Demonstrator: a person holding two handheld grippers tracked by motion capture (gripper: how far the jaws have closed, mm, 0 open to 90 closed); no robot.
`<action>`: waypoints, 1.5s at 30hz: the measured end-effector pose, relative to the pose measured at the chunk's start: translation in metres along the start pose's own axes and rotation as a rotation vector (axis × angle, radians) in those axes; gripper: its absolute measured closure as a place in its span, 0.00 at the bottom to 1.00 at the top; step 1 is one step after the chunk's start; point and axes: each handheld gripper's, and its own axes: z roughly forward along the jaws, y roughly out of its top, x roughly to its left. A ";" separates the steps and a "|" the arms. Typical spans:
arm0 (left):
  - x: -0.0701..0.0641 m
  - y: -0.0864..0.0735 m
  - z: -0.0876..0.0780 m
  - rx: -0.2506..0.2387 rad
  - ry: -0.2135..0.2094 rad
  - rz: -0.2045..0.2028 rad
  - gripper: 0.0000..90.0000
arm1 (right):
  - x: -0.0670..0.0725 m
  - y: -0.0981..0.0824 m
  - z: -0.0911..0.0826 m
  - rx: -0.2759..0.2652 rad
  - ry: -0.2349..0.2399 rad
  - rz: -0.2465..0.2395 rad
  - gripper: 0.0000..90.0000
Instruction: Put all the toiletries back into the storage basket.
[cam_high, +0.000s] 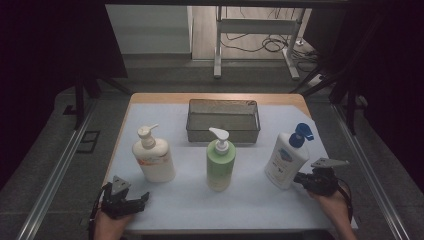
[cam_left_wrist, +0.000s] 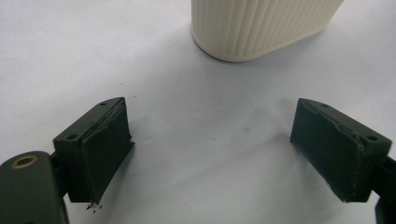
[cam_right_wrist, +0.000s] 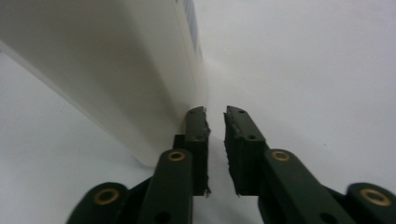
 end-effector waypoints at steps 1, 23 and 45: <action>0.000 0.000 0.000 0.001 -0.001 0.000 0.13 | 0.001 -0.002 -0.003 -0.002 -0.014 -0.003 0.82; 0.000 0.000 0.000 0.000 0.000 0.001 0.13 | 0.024 -0.010 -0.035 -0.052 -0.067 -0.039 0.30; 0.000 0.000 0.000 -0.001 0.000 0.000 0.13 | 0.045 0.021 -0.052 -0.107 -0.030 -0.083 0.25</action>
